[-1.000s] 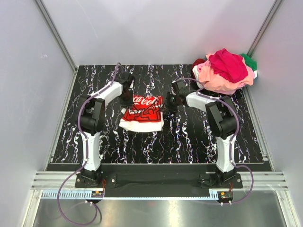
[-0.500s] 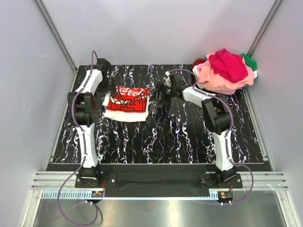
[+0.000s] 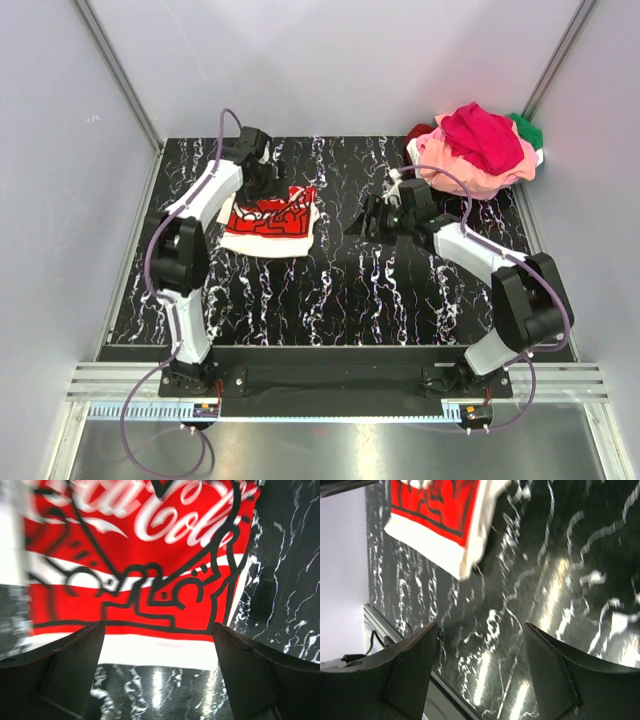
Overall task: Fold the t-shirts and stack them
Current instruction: Neatly place the folded tshirt to the corner
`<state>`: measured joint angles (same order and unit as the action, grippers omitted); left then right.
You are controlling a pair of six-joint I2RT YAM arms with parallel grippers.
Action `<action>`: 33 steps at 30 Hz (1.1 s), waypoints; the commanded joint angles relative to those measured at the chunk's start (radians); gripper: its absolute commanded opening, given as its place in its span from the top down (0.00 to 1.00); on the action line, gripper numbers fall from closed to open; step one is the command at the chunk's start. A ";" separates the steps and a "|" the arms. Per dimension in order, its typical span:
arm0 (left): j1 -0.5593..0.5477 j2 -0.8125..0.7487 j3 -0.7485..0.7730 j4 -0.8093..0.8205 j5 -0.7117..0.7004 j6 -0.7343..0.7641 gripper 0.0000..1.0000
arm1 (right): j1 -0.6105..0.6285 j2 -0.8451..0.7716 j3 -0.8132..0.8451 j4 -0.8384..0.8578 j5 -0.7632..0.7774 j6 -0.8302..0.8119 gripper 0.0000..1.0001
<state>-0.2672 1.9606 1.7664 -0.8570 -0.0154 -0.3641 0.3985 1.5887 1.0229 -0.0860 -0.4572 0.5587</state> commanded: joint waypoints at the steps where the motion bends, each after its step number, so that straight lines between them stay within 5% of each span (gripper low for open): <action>1: 0.022 0.096 -0.088 0.140 0.183 -0.116 0.06 | 0.005 -0.090 -0.102 0.072 0.009 0.029 0.23; 8: 0.023 0.267 -0.012 0.127 0.180 -0.108 0.07 | 0.005 -0.183 -0.188 0.049 0.026 0.015 0.23; 13: 0.071 0.383 0.155 0.006 0.046 -0.065 0.07 | 0.003 -0.207 -0.198 0.034 0.020 0.004 0.23; 21: 0.172 0.537 0.465 -0.117 0.130 -0.035 0.10 | 0.005 -0.170 -0.251 0.135 -0.037 0.018 0.23; 33: 0.433 0.647 0.646 0.055 0.235 0.019 0.09 | 0.002 -0.044 -0.244 0.218 -0.140 0.010 0.23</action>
<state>0.1120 2.5576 2.3695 -0.8776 0.2173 -0.3962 0.3992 1.5291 0.7528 0.0731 -0.5529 0.5804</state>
